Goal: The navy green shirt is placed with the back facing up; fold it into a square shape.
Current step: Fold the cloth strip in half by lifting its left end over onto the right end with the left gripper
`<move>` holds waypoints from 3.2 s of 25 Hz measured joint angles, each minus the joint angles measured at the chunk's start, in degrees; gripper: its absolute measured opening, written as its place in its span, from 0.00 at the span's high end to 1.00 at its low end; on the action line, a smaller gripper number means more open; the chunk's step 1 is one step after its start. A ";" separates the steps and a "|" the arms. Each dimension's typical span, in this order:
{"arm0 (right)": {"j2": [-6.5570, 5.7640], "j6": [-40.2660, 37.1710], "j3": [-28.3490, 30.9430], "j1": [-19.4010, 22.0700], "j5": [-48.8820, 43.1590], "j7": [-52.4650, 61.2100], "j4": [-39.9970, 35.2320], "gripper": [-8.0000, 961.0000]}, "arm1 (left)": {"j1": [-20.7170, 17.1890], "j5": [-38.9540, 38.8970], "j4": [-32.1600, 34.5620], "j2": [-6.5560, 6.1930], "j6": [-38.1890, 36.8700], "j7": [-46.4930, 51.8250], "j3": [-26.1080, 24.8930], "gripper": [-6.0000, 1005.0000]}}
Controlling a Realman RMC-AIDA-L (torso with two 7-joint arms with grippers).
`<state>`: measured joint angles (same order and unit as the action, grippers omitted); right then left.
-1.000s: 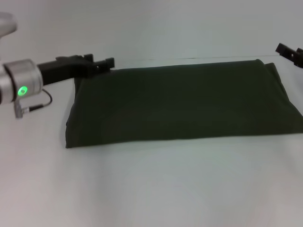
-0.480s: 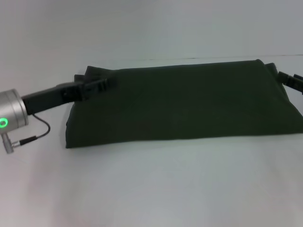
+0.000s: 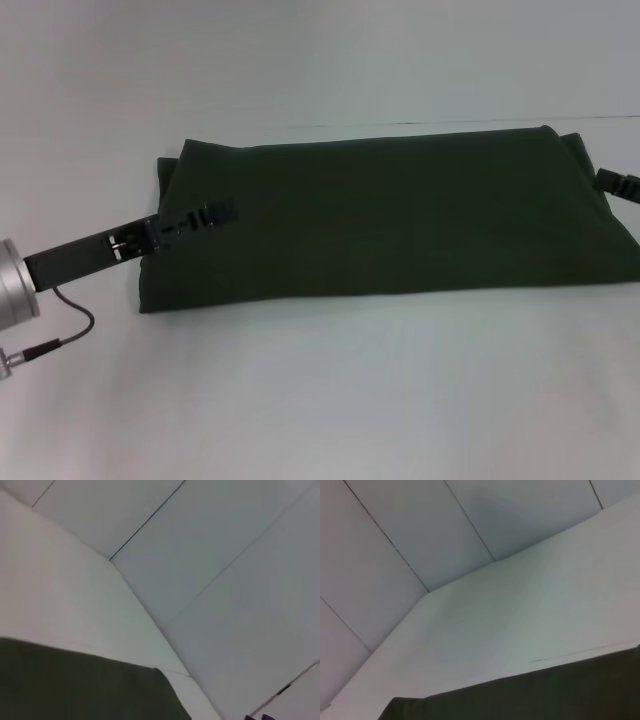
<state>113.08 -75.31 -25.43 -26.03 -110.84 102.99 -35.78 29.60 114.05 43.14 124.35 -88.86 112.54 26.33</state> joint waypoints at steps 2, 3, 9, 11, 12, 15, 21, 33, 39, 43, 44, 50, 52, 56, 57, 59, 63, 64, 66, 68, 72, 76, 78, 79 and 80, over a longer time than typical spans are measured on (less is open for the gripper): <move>-0.14 -0.40 -0.20 -0.31 0.00 1.20 -0.48 0.19 | -0.38 0.01 -0.20 -0.03 -0.99 1.46 -0.34 0.24; -0.20 -0.45 -0.29 -0.43 0.00 1.59 -0.59 0.19 | -0.58 0.03 -0.26 -0.03 -1.37 1.85 -0.52 0.24; -0.32 -0.45 -0.12 -0.98 0.10 2.79 -0.68 0.19 | -1.60 1.18 -1.26 -0.11 -1.67 4.21 -0.94 0.24; -0.29 -0.45 -0.09 -1.15 0.26 3.03 -0.67 0.19 | -1.71 3.25 -1.59 -0.20 -1.50 5.88 -1.49 0.24; -0.25 -0.46 -0.16 -1.26 0.31 3.23 -0.67 0.19 | -1.73 3.98 -1.64 -0.22 -1.50 6.43 -1.65 0.24; -0.10 -0.50 -0.38 -1.67 0.21 3.70 -0.72 0.19 | -1.71 6.88 -1.69 -0.32 -1.83 8.51 -1.85 0.24; 0.13 -0.35 -0.41 -2.18 0.13 4.04 -0.72 0.19 | -1.04 12.42 -1.46 -0.48 -0.66 11.75 -1.96 0.24; 0.05 -0.03 0.03 -2.55 0.09 3.72 -0.60 0.19 | 0.50 16.41 -4.84 -0.97 8.31 14.58 -1.44 0.24; -0.10 0.09 0.04 -2.53 0.09 3.78 -0.62 0.19 | 1.15 18.01 -5.38 -1.14 10.89 15.45 -1.21 0.24; -0.15 1.14 0.01 -2.53 0.12 3.73 -0.46 0.19 | 1.52 18.77 -5.44 -1.21 12.58 16.20 -1.19 0.24; -0.14 1.35 0.00 -2.53 0.12 3.71 -0.43 0.19 | 1.54 18.79 -5.44 -1.22 12.77 16.23 -1.19 0.24; -0.07 1.58 -0.02 -2.53 0.13 3.69 -0.40 0.20 | 1.91 19.52 -5.46 -1.41 14.28 16.94 -1.16 0.24; -0.06 1.58 -0.01 -2.53 0.13 3.68 -0.39 0.20 | 1.93 19.60 -5.48 -1.45 14.31 16.98 -1.11 0.24; -0.10 1.66 0.02 -2.53 0.16 3.66 -0.32 0.20 | 1.94 20.19 -5.52 -1.48 14.45 17.22 -0.96 0.24; -0.11 1.66 0.03 -2.53 0.18 3.66 -0.32 0.20 | 1.97 20.51 -5.52 -1.50 14.58 17.34 -0.94 0.24; -0.11 1.67 0.03 -2.53 0.20 3.65 -0.32 0.20 | 2.05 20.86 -5.52 -1.54 14.93 17.54 -0.90 0.24; -0.11 1.66 0.03 -2.53 0.23 3.63 -0.32 0.20 | 2.19 20.95 -5.52 -1.63 15.23 17.59 -0.85 0.24; -0.09 1.66 0.04 -2.53 0.26 3.63 -0.32 0.20 | 2.23 20.95 -5.52 -1.65 15.24 17.59 -0.84 0.24; -0.05 1.66 0.04 -2.48 0.34 3.62 -0.32 0.20 | 2.31 20.97 -5.52 -1.65 15.26 17.60 -0.84 0.24; -0.05 1.66 0.04 -2.40 0.40 3.61 -0.36 0.20 | 2.36 21.01 -5.52 -1.66 15.48 17.64 -0.80 0.24; 0.02 1.66 0.04 -2.23 0.44 3.66 -0.48 0.20 | 2.49 21.16 -5.52 -1.71 15.89 17.72 -0.74 0.24; 0.03 1.66 0.04 -2.02 0.45 3.77 -0.59 0.20 | 2.80 22.10 -5.38 -1.79 15.95 18.16 -0.74 0.24; 0.03 1.64 0.08 -1.97 0.45 3.79 -0.60 0.20 | 2.99 22.46 -5.28 -1.88 15.99 18.43 -0.74 0.24; 0.03 1.62 0.10 -1.94 0.46 3.80 -0.60 0.20 | 3.07 22.55 -5.24 -1.92 15.99 18.50 -0.75 0.24; 0.03 1.60 0.11 -1.92 0.46 3.79 -0.60 0.20 | 3.15 22.58 -5.17 -2.02 16.00 18.54 -0.76 0.24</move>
<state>113.11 -73.71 -25.32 -27.95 -110.38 106.79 -36.38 32.75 136.63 37.96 122.33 -72.86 131.09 25.57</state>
